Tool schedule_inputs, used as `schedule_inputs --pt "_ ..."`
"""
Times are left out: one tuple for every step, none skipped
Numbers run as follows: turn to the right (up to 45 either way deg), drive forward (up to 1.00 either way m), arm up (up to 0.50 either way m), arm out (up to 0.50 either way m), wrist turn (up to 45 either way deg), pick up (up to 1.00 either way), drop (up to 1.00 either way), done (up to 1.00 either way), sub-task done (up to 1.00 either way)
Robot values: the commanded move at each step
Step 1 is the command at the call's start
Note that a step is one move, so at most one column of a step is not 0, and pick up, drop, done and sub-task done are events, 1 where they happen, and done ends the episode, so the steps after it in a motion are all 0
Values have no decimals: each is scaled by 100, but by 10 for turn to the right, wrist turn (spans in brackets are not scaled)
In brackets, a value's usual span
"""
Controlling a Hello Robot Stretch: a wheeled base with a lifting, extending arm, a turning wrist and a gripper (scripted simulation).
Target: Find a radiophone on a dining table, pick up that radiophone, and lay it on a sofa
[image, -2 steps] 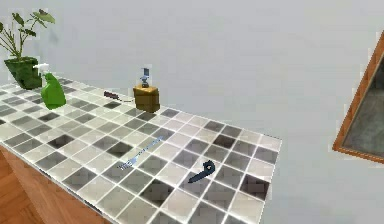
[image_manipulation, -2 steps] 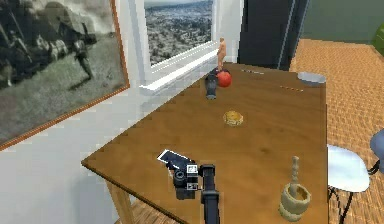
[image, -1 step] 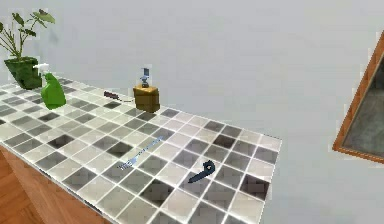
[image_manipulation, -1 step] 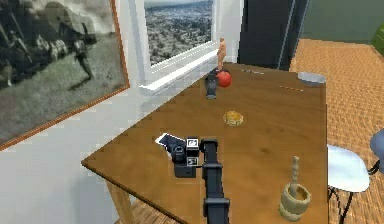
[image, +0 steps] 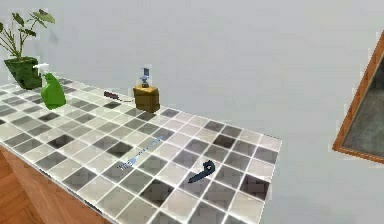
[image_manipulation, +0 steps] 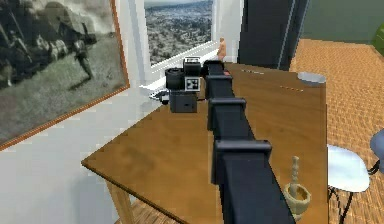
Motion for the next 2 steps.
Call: schedule_inputs --pt "0 0 0 0 -450 0 0 0 0" --pt "0 0 0 0 -450 0 0 0 0"
